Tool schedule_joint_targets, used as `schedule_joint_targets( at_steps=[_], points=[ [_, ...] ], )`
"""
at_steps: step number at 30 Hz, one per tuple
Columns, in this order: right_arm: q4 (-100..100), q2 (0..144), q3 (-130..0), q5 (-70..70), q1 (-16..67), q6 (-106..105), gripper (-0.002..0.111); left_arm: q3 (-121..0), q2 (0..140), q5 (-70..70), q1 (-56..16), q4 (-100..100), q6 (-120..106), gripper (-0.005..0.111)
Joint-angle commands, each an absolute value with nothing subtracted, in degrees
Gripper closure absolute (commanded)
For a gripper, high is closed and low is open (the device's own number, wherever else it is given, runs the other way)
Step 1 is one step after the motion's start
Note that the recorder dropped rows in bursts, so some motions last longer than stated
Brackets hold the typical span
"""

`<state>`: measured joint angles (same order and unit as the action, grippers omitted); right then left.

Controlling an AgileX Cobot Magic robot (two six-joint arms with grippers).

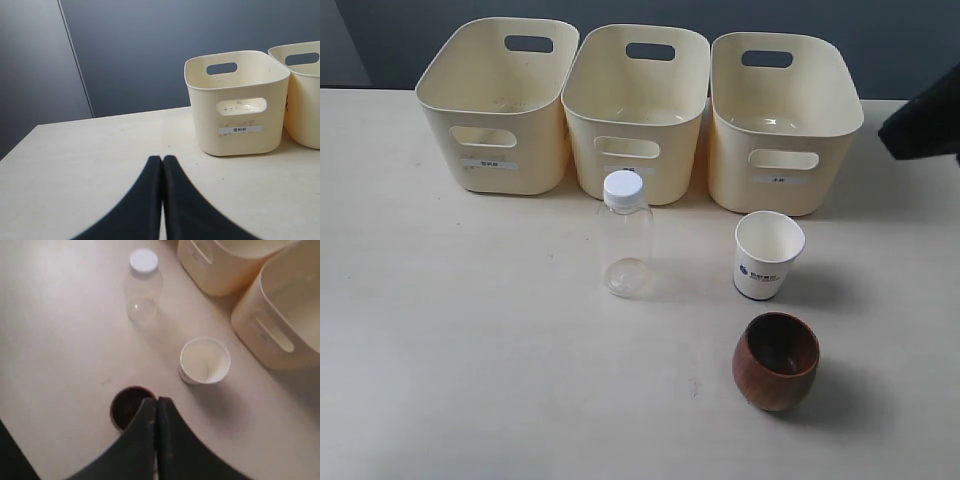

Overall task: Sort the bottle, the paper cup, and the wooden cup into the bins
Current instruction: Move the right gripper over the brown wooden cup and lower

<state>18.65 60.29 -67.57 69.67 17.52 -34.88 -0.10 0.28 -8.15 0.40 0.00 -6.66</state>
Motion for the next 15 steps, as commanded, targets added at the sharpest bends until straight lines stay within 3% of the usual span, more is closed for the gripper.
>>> schedule_joint_targets(
  at_steps=[1,15],
  points=[
    [12.3,62.5,-63.9,70.0,22.5,-31.3,0.109,0.0,0.0,-7.7,0.4,0.0,-6.6,0.107],
    [10.0,72.4,-59.1,70.0,36.3,-30.7,0.109,0.0,0.0,-7.7,0.4,0.0,-6.6,0.107]
  ],
)
